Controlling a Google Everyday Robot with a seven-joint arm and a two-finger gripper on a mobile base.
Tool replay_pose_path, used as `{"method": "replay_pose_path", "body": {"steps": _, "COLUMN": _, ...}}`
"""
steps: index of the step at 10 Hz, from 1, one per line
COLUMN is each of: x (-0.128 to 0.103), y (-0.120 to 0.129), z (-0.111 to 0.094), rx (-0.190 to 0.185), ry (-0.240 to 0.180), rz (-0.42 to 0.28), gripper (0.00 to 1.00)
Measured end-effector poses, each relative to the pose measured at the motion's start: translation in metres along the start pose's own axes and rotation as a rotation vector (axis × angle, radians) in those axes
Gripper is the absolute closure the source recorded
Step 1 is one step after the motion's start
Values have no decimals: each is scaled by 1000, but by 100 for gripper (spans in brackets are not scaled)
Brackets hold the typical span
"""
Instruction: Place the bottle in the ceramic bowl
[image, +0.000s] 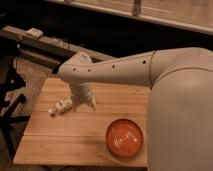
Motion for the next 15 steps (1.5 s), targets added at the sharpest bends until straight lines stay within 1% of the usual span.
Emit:
{"method": "replay_pose_path", "body": {"steps": 12, "x": -2, "y": 1, "z": 2, "rx": 2, "ry": -2, "rz": -4, "gripper": 35}}
{"method": "replay_pose_path", "body": {"steps": 13, "x": -7, "y": 7, "z": 4, "rx": 1, "ry": -4, "rz": -9, "gripper": 35}}
{"method": "replay_pose_path", "body": {"steps": 14, "x": -16, "y": 19, "z": 7, "rx": 1, "ry": -4, "rz": -14, "gripper": 35}}
{"method": "replay_pose_path", "body": {"steps": 15, "x": -30, "y": 34, "z": 12, "rx": 9, "ry": 3, "rz": -16, "gripper": 35}}
